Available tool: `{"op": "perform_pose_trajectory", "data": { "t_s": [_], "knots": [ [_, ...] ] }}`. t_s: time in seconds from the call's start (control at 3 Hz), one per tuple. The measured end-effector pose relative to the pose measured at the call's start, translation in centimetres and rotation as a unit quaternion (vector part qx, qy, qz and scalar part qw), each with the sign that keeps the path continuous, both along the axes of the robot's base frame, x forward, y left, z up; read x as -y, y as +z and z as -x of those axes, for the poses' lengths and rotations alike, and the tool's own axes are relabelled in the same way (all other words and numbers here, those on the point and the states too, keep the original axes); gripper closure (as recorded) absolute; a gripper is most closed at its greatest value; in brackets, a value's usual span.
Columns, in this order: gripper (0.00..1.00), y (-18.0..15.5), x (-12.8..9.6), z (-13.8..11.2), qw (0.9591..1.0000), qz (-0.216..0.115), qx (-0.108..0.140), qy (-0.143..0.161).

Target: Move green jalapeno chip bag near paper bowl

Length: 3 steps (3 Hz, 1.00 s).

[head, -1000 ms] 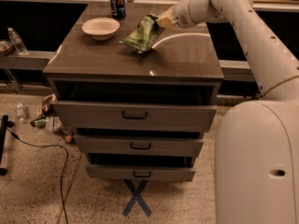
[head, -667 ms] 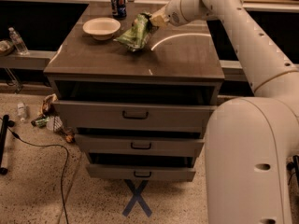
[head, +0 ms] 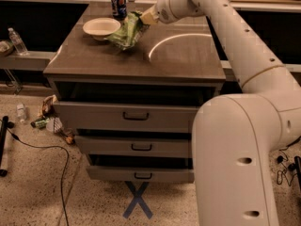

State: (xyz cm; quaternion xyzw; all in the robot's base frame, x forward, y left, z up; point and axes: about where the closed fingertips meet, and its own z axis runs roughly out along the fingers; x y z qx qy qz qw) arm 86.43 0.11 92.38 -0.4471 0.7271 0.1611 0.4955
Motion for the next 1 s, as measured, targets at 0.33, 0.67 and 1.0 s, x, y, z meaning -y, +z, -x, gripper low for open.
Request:
{"op": "perform_pose_trajectory", "data": {
  "t_s": [0.33,0.67,1.0],
  "knots": [
    [0.39,0.2,-1.7,-0.1,0.9999,-0.001,-0.002,0.012],
    [0.07,0.2,-1.8,-0.4,1.0,-0.002,-0.004,0.007],
    [0.0,0.5,-0.1,-0.5,0.9999,-0.007,-0.006,-0.009]
  ]
}}
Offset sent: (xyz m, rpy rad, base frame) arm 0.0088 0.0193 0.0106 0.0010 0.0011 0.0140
